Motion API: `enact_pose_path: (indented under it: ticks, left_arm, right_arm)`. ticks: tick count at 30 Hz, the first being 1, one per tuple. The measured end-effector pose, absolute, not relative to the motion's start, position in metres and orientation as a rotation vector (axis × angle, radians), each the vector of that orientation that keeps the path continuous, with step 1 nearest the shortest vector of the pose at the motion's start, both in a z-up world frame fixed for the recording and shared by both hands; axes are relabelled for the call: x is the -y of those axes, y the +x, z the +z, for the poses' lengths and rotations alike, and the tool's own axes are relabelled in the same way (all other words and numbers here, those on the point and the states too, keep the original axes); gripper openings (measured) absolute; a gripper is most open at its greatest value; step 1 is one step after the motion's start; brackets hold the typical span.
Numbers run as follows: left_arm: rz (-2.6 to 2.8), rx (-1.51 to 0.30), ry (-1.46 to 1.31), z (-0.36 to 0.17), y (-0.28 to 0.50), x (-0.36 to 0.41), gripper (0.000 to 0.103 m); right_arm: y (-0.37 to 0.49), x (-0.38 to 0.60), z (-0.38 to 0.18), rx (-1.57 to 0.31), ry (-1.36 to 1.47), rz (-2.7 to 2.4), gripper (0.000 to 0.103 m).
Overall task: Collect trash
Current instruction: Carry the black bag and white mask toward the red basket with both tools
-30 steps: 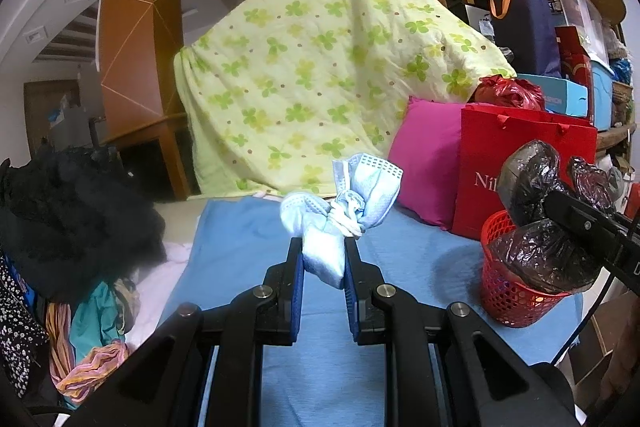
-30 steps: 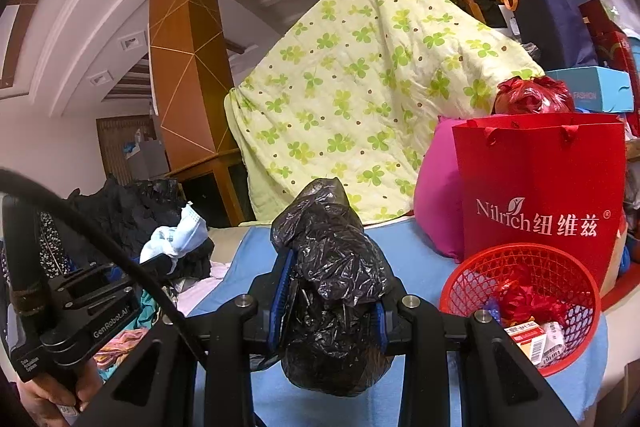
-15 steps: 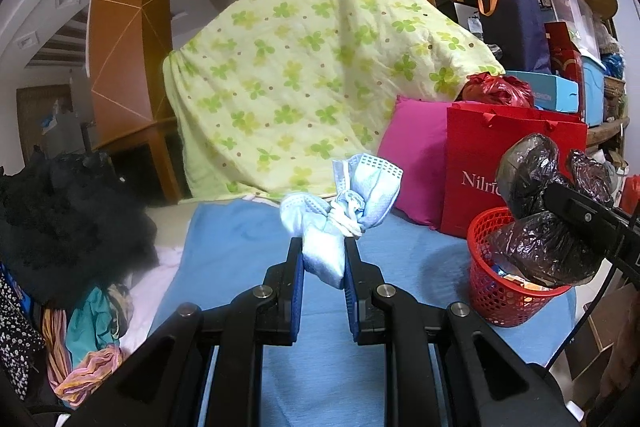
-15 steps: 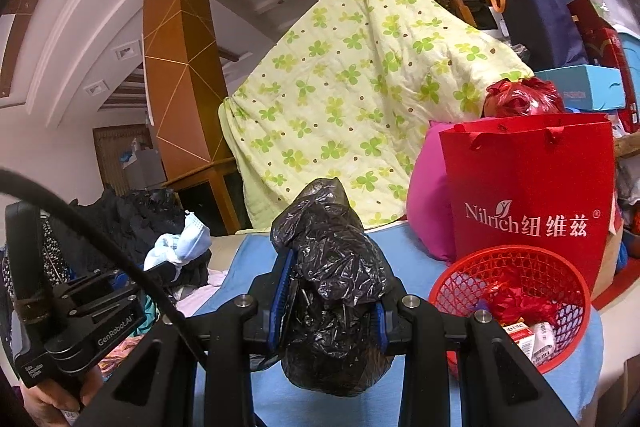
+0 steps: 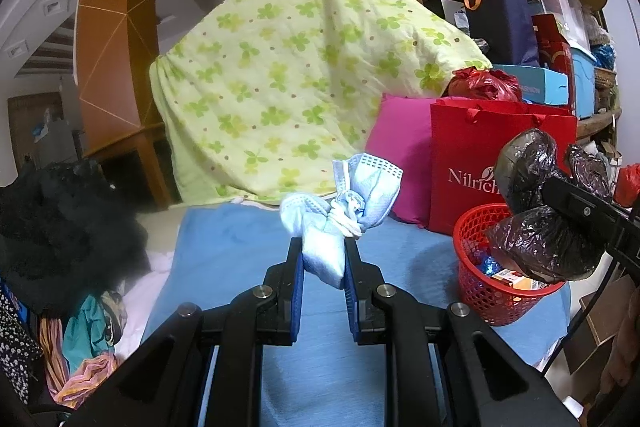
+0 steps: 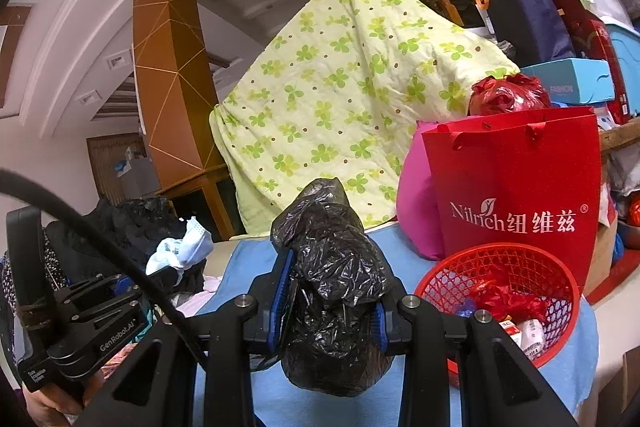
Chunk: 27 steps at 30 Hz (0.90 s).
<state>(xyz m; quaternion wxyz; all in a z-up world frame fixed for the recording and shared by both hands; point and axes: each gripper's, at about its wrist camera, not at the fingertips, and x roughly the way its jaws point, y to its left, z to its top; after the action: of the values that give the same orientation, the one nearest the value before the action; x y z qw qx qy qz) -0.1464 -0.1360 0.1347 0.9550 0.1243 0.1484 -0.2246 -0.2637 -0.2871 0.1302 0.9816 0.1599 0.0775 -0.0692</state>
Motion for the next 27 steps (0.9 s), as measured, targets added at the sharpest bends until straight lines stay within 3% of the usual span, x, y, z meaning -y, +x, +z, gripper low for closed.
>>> enact_pose_path:
  ticks: [27]
  left_arm:
    - [-0.502,-0.319,0.290,0.125,-0.153,0.167,0.019]
  right_arm:
    - [-0.281,0.319,0.119,-0.153,0.373,-0.180,0.036]
